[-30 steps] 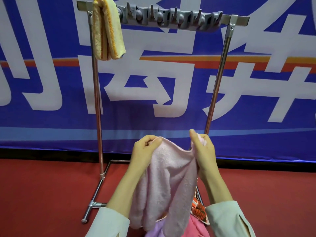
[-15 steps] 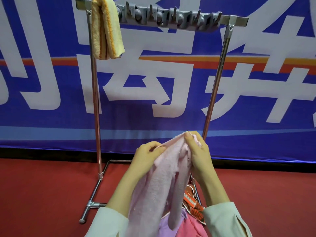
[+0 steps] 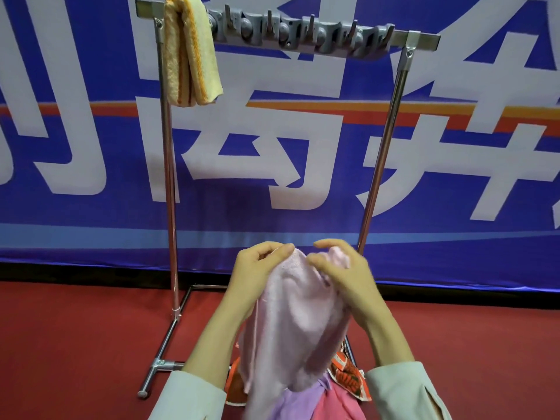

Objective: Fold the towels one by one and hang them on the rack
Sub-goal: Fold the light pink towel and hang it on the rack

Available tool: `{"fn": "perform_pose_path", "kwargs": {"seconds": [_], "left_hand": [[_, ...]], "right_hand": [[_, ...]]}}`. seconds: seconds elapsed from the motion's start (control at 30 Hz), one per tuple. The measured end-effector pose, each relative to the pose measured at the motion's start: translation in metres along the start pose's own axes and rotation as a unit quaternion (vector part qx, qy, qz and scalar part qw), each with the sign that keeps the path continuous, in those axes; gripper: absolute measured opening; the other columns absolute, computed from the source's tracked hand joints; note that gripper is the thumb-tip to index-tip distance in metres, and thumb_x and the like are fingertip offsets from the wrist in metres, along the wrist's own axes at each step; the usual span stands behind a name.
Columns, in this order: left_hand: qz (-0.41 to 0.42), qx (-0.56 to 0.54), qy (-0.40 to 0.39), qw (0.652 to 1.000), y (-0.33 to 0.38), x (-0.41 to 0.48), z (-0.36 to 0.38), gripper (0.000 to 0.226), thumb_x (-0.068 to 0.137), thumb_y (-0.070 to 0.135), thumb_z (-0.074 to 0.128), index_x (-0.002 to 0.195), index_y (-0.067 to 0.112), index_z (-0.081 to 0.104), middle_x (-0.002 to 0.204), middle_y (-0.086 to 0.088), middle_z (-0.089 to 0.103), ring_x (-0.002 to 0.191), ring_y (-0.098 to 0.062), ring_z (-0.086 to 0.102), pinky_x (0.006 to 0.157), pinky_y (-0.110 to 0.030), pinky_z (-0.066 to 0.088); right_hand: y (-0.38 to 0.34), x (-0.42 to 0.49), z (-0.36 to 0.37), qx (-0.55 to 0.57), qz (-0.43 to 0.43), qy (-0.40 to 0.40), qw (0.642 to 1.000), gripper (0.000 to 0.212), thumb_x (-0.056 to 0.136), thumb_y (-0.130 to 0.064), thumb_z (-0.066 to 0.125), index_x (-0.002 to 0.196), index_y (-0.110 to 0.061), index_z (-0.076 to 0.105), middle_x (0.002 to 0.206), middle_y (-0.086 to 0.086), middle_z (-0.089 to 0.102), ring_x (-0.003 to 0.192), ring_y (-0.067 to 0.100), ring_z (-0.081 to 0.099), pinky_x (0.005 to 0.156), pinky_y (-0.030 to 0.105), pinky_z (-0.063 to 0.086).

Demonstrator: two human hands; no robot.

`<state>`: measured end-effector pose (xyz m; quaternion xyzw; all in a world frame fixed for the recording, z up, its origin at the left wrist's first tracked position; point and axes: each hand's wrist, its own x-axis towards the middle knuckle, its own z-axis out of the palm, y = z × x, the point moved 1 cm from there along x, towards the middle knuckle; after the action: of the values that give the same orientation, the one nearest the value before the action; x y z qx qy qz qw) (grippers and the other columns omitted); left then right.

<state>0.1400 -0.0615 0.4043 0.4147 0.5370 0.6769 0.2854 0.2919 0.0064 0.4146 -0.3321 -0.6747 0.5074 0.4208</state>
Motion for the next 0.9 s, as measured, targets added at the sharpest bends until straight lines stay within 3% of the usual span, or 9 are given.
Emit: {"fn": "perform_pose_path", "kwargs": {"seconds": [0.07, 0.13, 0.27, 0.4, 0.5, 0.6, 0.7, 0.77, 0.9], "left_hand": [[0.008, -0.002, -0.001, 1.0, 0.004, -0.002, 0.001, 0.017, 0.084, 0.024, 0.071, 0.082, 0.007, 0.074, 0.084, -0.003, 0.072, 0.078, -0.007, 0.063, 0.077, -0.022, 0.05], [0.007, 0.009, -0.004, 1.0, 0.005, -0.004, 0.001, 0.016, 0.083, 0.024, 0.071, 0.081, 0.008, 0.074, 0.085, -0.005, 0.073, 0.079, -0.009, 0.063, 0.079, -0.027, 0.051], [0.005, 0.059, -0.03, 0.998, -0.002, -0.003, -0.003, 0.008, 0.083, 0.025, 0.072, 0.083, 0.017, 0.073, 0.084, -0.004, 0.072, 0.077, -0.01, 0.062, 0.079, -0.031, 0.051], [0.007, 0.195, -0.026, 0.98, -0.011, 0.001, -0.006, 0.009, 0.085, 0.022, 0.065, 0.079, 0.027, 0.069, 0.074, 0.005, 0.069, 0.067, -0.008, 0.055, 0.069, -0.022, 0.045], [0.017, 0.237, -0.017, 0.971, -0.013, 0.002, -0.009, 0.014, 0.084, 0.015, 0.065, 0.076, 0.026, 0.067, 0.064, 0.011, 0.062, 0.056, 0.002, 0.048, 0.059, -0.011, 0.037], [0.004, 0.238, -0.033, 0.971, -0.02, 0.003, -0.013, 0.005, 0.084, 0.018, 0.069, 0.079, 0.019, 0.071, 0.067, 0.004, 0.065, 0.057, 0.002, 0.048, 0.06, -0.015, 0.039], [-0.007, 0.169, -0.017, 0.985, -0.019, 0.003, -0.015, 0.01, 0.084, 0.022, 0.071, 0.082, 0.012, 0.072, 0.071, 0.001, 0.066, 0.064, -0.003, 0.052, 0.06, -0.013, 0.039], [-0.009, 0.07, 0.002, 0.998, -0.014, 0.003, -0.012, 0.013, 0.084, 0.021, 0.072, 0.08, 0.009, 0.072, 0.069, 0.006, 0.062, 0.065, -0.001, 0.052, 0.061, -0.008, 0.039], [-0.012, 0.002, -0.013, 1.0, -0.004, -0.001, -0.006, 0.015, 0.083, 0.024, 0.072, 0.079, 0.01, 0.073, 0.076, 0.002, 0.068, 0.074, -0.003, 0.059, 0.074, -0.014, 0.046]], "right_hand": [[0.001, -0.006, 0.007, -0.056, -0.008, -0.117, 0.992, 0.019, 0.07, -0.028, 0.086, 0.082, -0.024, 0.071, 0.084, -0.009, 0.069, 0.078, 0.007, 0.064, 0.07, 0.021, 0.051], [0.002, -0.009, 0.011, -0.068, -0.008, -0.131, 0.989, 0.017, 0.077, -0.027, 0.08, 0.07, -0.021, 0.066, 0.073, -0.006, 0.061, 0.07, 0.008, 0.059, 0.067, 0.023, 0.047], [-0.004, -0.008, 0.013, 0.054, -0.024, -0.051, 0.997, 0.015, 0.09, -0.019, 0.066, 0.082, -0.008, 0.071, 0.08, 0.01, 0.067, 0.076, 0.01, 0.063, 0.071, 0.021, 0.05], [-0.003, -0.002, 0.011, 0.129, -0.02, 0.048, 0.99, 0.024, 0.09, -0.01, 0.06, 0.066, -0.014, 0.06, 0.063, -0.001, 0.055, 0.063, 0.011, 0.053, 0.063, 0.025, 0.046], [-0.002, 0.003, 0.005, 0.229, 0.0, 0.133, 0.964, 0.029, 0.088, -0.002, 0.057, 0.063, -0.015, 0.048, 0.055, -0.004, 0.042, 0.052, 0.008, 0.041, 0.052, 0.021, 0.039], [0.0, 0.005, -0.003, 0.275, -0.002, 0.183, 0.944, 0.032, 0.088, -0.001, 0.056, 0.063, -0.017, 0.045, 0.048, -0.01, 0.039, 0.044, 0.004, 0.037, 0.045, 0.017, 0.035], [0.003, 0.005, -0.008, 0.235, -0.008, 0.192, 0.953, 0.029, 0.086, -0.009, 0.066, 0.066, -0.019, 0.048, 0.058, -0.005, 0.043, 0.05, 0.006, 0.038, 0.05, 0.019, 0.036], [0.0, 0.002, -0.009, 0.135, -0.012, 0.164, 0.977, 0.022, 0.083, -0.019, 0.073, 0.071, -0.019, 0.055, 0.066, -0.003, 0.051, 0.057, 0.008, 0.046, 0.056, 0.02, 0.041], [-0.005, -0.003, 0.002, -0.041, 0.013, 0.003, 0.999, 0.009, 0.076, -0.031, 0.078, 0.084, -0.033, 0.075, 0.078, -0.009, 0.072, 0.072, 0.002, 0.064, 0.071, 0.02, 0.052]]}}
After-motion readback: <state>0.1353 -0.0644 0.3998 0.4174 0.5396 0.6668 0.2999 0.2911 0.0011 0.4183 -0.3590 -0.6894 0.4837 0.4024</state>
